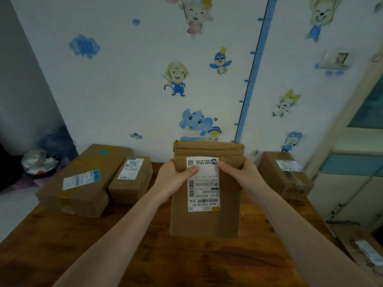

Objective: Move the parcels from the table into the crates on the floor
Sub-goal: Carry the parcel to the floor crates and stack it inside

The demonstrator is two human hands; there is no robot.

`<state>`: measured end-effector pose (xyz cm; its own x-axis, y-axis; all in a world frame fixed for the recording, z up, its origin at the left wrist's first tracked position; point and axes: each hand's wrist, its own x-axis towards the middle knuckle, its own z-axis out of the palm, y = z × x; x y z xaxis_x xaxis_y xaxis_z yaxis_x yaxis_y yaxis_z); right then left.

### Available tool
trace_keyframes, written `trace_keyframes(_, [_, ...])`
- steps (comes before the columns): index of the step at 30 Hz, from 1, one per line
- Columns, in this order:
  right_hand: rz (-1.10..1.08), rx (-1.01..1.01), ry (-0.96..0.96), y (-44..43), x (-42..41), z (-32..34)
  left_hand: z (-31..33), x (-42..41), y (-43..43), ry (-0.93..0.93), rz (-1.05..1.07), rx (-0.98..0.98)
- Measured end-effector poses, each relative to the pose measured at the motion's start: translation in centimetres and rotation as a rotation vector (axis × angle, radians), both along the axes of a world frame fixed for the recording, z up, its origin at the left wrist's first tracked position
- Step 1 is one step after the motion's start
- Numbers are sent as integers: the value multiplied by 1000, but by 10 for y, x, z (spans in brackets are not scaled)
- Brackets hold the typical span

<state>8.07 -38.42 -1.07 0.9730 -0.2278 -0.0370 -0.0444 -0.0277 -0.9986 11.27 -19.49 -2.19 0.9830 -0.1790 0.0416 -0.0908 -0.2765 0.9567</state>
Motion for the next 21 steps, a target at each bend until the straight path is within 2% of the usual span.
trace_keyframes(6, [5, -90, -18, 0, 2, 5, 8, 4, 3, -4, -7, -41])
trace_keyframes(11, [17, -19, 33, 1, 3, 6, 13, 6, 6, 20, -8, -57])
trace_keyframes(17, [-41, -96, -29, 10, 2, 3, 15, 10, 7, 3, 42, -58])
trace_keyframes(21, [14, -81, 10, 9, 2, 10, 12, 8, 10, -7, 71, -56])
